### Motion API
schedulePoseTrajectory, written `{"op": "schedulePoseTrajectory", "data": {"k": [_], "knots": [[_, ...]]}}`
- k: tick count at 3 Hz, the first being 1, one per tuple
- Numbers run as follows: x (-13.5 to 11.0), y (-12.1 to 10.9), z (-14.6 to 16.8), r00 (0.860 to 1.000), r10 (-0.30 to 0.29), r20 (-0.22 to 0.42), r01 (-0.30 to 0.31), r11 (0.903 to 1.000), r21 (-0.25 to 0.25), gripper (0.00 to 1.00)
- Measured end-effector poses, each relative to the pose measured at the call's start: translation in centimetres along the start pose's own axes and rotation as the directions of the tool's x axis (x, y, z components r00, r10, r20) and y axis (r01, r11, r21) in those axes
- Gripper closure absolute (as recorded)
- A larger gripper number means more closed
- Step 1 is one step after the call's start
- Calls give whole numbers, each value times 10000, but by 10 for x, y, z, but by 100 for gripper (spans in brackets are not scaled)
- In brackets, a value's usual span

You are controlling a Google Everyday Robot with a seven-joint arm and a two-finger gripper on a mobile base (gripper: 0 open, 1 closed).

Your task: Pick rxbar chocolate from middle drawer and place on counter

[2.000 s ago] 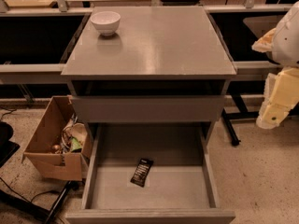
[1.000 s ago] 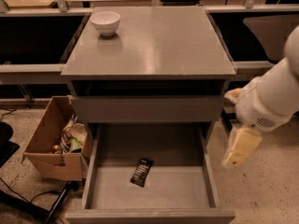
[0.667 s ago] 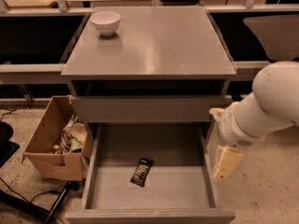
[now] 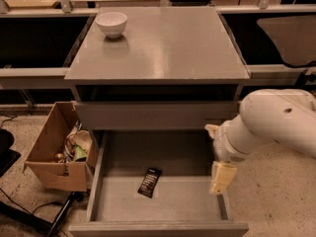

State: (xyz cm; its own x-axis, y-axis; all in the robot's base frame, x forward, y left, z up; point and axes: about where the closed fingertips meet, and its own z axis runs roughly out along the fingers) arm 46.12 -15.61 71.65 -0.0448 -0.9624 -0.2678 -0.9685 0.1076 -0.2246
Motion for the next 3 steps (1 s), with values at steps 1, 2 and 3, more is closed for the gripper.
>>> {"op": "schedulePoseTrajectory", "data": {"k": [1,2,3], "knots": [[-12,1,42,9944,-898,559,925,9946,-478,0],[-17,-6,122,9620,-2603,826,2672,9596,-883,0],[-10,-24,217,9027,-4194,965,4301,8876,-1651,0]]}}
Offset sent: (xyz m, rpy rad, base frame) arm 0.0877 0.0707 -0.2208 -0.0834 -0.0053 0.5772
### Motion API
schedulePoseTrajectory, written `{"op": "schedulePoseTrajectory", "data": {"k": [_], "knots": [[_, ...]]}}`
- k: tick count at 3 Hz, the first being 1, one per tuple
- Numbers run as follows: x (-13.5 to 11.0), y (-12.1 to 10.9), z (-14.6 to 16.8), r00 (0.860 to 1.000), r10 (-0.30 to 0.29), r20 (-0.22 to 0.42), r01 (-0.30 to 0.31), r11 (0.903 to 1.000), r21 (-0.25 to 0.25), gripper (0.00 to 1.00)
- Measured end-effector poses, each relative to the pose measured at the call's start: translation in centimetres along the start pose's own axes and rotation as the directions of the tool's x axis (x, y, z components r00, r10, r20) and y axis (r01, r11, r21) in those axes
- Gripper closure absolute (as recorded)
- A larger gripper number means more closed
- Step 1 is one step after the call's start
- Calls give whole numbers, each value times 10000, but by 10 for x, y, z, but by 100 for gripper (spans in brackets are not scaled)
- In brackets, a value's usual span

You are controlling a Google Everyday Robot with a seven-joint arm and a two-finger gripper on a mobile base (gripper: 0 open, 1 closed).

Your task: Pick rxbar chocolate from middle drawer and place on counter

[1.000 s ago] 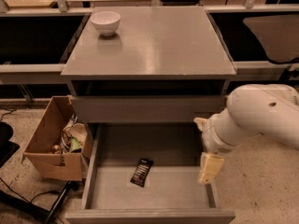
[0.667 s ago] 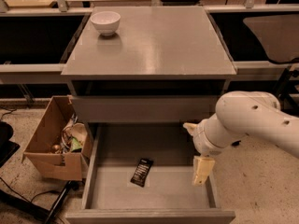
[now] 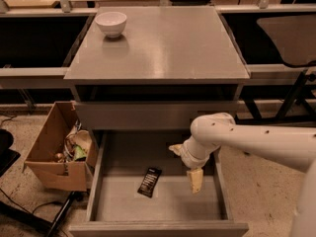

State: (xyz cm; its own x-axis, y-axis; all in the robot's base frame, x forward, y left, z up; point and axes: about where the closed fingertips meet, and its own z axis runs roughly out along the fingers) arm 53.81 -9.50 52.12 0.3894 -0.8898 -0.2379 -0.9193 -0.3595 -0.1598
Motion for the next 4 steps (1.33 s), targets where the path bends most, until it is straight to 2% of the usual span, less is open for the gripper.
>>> {"op": "schedulePoseTrajectory", "data": {"k": [1,2,3,4], "knots": [[9,-11,32,9998,-25,-174,18,9993,-380,0],[6,-9,34,9995,-227,-224,216,9986,-487,0],[8,-25,79,9818,-1878,-273,1851,9794,-806,0],[3,-34,119,9346,-3553,-199,3515,9305,-1029,0]]}}
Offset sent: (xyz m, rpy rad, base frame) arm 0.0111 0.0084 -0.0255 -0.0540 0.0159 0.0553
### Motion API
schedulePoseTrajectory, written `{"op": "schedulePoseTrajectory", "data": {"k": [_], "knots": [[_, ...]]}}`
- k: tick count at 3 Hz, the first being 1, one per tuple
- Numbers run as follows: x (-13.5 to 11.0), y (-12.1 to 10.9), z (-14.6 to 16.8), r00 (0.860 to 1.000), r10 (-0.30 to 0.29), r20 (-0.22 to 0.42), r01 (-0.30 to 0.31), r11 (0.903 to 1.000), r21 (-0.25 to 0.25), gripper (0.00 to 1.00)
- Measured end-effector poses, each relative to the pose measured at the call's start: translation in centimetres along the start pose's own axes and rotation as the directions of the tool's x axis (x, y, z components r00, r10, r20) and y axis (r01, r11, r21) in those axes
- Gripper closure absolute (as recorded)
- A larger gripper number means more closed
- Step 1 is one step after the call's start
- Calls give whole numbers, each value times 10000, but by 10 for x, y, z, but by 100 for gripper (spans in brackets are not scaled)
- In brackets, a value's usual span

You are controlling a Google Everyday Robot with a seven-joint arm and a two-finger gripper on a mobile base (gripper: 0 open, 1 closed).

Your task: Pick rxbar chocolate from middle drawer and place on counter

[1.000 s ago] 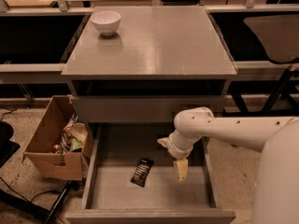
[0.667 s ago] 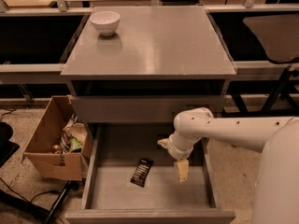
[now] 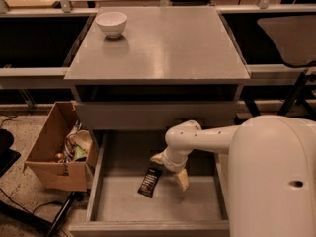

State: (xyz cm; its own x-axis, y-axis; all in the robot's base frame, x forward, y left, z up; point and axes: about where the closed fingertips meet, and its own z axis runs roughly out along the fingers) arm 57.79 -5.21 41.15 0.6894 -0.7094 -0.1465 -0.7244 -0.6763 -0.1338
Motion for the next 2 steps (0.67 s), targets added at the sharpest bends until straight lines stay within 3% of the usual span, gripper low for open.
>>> {"op": "schedulePoseTrajectory", "data": {"k": [1,2], "knots": [[0,-11,35,9949,-1001,-98,998,9946,-285,0],[-11,-31,65,9803,-1973,-86,1970,9801,-260,0]]}}
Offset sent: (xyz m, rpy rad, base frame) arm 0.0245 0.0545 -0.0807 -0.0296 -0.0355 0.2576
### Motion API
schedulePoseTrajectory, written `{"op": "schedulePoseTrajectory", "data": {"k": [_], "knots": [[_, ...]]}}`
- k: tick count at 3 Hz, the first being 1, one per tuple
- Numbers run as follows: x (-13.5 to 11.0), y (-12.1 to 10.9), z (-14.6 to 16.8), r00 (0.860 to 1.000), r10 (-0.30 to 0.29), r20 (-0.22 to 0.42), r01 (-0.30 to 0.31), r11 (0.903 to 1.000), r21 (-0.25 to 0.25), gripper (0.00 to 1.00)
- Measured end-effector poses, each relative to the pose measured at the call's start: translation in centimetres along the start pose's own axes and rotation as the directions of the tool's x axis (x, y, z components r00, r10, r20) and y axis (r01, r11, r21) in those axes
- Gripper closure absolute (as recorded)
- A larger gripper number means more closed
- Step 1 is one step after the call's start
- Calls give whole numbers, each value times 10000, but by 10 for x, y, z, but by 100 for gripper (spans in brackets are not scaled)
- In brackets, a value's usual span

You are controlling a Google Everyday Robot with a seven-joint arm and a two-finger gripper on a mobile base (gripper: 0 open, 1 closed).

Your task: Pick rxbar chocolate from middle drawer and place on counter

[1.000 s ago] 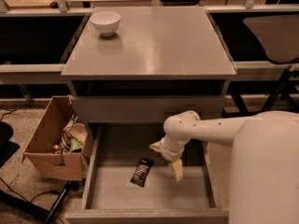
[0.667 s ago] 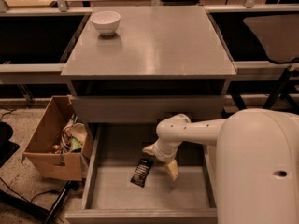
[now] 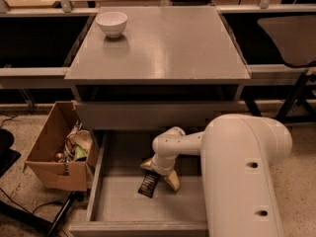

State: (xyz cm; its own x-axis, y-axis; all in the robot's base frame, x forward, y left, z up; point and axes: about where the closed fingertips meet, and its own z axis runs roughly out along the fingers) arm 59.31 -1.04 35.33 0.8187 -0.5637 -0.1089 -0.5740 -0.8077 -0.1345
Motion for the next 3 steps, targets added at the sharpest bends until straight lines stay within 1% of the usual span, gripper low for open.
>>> {"op": "schedulePoseTrajectory", "data": {"k": [1,2,3], "knots": [[-18,-14,6,9974,-724,-51,724,9973,117,0],[-40,-25,-4,9888,-1441,-394,1450,9892,216,0],[-49,-25,17,9841,-1712,-466,1688,9843,-515,0]]}}
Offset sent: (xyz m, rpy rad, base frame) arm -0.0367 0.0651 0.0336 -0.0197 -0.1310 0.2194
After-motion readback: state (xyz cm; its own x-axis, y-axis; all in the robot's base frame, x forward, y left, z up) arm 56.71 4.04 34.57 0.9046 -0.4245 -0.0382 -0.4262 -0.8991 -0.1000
